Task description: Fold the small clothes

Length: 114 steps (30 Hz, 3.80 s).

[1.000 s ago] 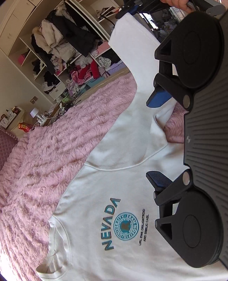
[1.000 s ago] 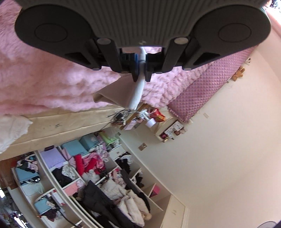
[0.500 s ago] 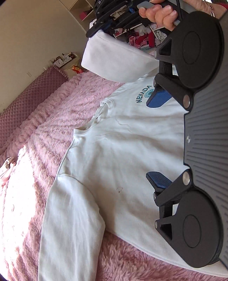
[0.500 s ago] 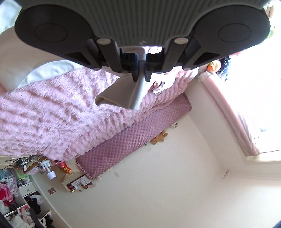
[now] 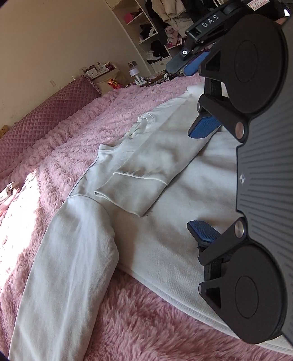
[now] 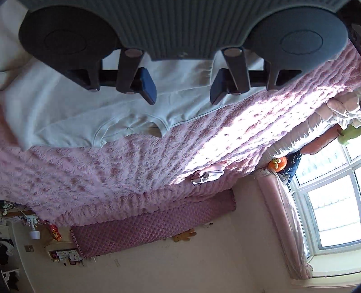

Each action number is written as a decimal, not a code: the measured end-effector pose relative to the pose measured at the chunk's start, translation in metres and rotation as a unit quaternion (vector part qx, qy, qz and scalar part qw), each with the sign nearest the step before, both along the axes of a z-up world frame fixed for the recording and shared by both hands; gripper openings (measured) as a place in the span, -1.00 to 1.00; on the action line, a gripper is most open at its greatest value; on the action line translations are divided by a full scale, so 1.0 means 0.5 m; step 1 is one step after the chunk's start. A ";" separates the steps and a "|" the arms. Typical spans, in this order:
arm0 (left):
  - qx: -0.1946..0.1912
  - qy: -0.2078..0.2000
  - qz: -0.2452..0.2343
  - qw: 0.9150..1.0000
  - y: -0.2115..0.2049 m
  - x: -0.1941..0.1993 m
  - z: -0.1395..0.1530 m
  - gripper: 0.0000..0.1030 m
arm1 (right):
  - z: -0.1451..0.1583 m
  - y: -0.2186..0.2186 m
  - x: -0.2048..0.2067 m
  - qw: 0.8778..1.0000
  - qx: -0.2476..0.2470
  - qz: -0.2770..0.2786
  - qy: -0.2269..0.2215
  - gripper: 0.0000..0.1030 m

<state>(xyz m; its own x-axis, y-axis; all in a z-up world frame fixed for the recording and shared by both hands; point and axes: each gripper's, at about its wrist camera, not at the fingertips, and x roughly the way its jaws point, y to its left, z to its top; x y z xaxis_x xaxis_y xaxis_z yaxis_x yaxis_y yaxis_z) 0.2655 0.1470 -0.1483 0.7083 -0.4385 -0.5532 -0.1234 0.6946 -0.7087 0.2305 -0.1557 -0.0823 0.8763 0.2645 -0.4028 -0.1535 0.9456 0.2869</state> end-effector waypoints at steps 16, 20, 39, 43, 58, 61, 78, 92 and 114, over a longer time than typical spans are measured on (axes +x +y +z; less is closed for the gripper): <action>-0.062 0.007 0.078 0.995 -0.033 0.151 -0.062 0.89 | -0.205 -0.212 -0.044 0.847 -0.522 -0.084 0.050 -0.05; -0.070 -0.006 0.095 0.993 -0.029 0.170 -0.065 0.89 | -0.217 -0.198 -0.015 0.833 -0.548 -0.077 0.030 -0.06; -0.029 -0.075 0.141 0.987 -0.008 0.107 -0.049 -0.88 | -0.221 -0.226 -0.064 0.844 -0.522 -0.094 0.081 -1.00; -0.034 -0.077 0.140 0.987 -0.010 0.081 -0.061 -0.88 | -0.213 -0.196 -0.075 0.826 -0.557 -0.075 0.043 -0.35; -0.038 -0.056 0.181 0.981 -0.004 0.018 -0.073 -0.87 | -0.220 -0.186 -0.030 0.828 -0.554 -0.059 0.065 -1.00; -0.061 -0.047 0.182 0.980 0.013 0.009 -0.072 -0.79 | -0.223 -0.190 -0.028 0.827 -0.551 -0.063 0.087 -1.00; 0.004 -0.063 0.333 0.941 0.294 -0.238 0.035 -0.11 | -0.039 0.097 -0.076 0.930 -0.363 0.039 0.031 -0.50; -0.058 -0.046 0.512 0.855 0.530 -0.325 -0.047 -0.12 | -0.040 0.319 -0.059 0.931 -0.347 0.110 0.027 -0.44; -0.009 -0.227 0.380 0.897 0.431 -0.214 0.166 -0.84 | -0.001 0.231 -0.102 0.940 -0.327 0.090 0.030 -0.30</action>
<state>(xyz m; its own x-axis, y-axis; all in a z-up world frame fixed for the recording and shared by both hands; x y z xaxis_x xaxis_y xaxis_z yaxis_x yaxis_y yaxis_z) 0.1583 0.3627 -0.0655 0.9567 0.2603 -0.1306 -0.2529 0.5203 -0.8157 0.1793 -0.0404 -0.0830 0.8117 0.0859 -0.5777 -0.3307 0.8829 -0.3334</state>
